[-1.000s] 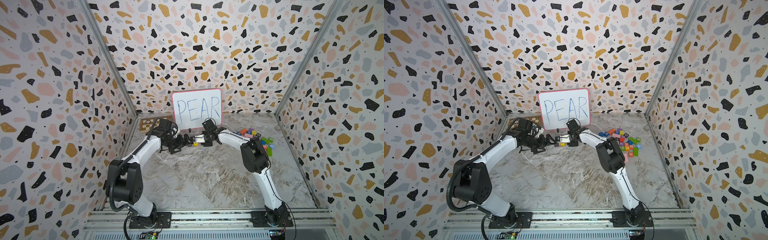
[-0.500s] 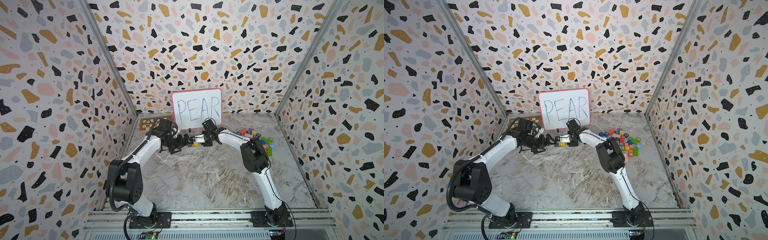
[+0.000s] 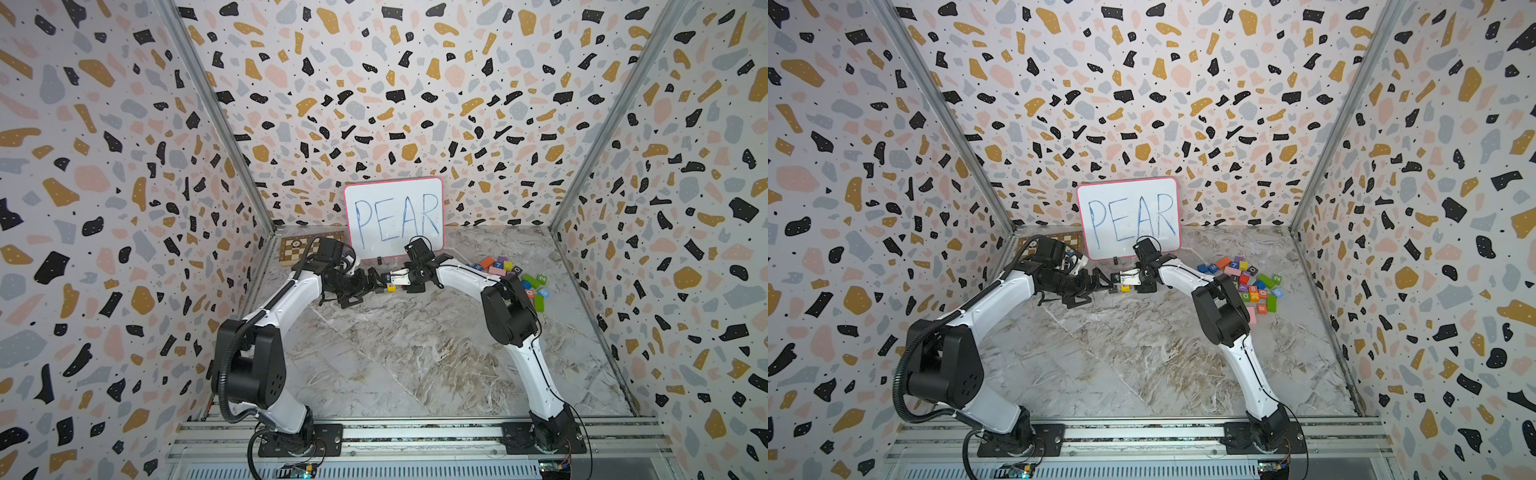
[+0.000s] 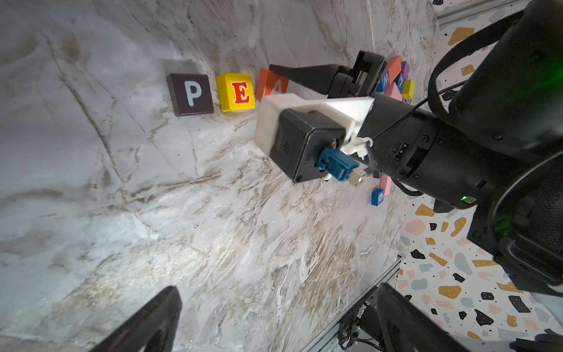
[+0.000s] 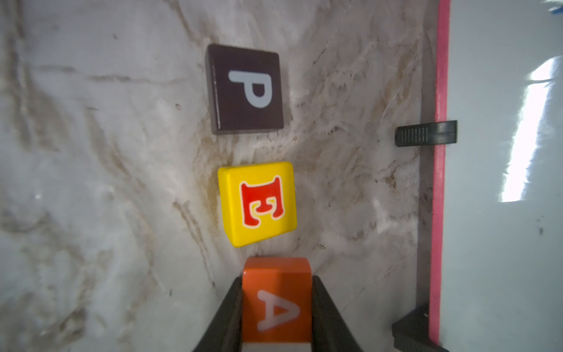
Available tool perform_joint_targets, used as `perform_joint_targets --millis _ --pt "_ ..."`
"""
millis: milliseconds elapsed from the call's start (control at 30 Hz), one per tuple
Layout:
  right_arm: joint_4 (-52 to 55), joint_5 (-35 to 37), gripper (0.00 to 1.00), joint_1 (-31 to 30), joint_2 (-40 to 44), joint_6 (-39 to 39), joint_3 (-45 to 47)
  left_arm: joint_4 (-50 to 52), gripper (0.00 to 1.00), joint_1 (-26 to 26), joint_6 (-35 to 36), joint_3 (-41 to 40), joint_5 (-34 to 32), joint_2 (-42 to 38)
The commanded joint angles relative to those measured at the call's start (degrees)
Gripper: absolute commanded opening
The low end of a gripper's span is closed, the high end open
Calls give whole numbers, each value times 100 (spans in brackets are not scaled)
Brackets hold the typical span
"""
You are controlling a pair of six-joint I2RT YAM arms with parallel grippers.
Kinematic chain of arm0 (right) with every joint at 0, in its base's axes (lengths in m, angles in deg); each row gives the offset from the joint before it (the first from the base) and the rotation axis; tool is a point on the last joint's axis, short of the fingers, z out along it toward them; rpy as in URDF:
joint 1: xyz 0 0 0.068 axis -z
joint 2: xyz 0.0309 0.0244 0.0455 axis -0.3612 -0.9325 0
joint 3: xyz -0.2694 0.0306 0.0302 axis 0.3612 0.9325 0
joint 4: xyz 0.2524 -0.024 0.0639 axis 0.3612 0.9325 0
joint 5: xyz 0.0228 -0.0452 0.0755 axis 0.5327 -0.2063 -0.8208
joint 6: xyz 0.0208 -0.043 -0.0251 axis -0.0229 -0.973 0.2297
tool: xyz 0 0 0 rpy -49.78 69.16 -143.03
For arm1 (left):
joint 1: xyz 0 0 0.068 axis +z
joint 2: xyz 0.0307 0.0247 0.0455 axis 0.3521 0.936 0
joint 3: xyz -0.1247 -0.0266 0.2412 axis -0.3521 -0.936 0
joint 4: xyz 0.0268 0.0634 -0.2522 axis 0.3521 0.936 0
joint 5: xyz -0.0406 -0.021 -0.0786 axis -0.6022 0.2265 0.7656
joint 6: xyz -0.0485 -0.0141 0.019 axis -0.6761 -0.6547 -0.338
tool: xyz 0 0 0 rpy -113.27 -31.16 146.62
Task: Spell the uppercase word “pear” with letter blocks
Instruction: Place the letter block at the center of the board.
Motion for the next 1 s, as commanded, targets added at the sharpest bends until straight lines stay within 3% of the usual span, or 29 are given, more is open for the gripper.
perform_joint_targets --millis 0,667,733,967 --pt "344 -141 33 -25 71 -75 -63 -72 99 35 -28 214 75 2" --pt "366 -118 34 -25 81 -168 -50 -74 99 41 -45 255 78 10" --pt "355 -111 39 -25 87 -169 -40 -75 99 39 -45 258 78 18" --pt "311 -79 40 -30 115 -172 3 -79 99 35 -45 262 78 15"
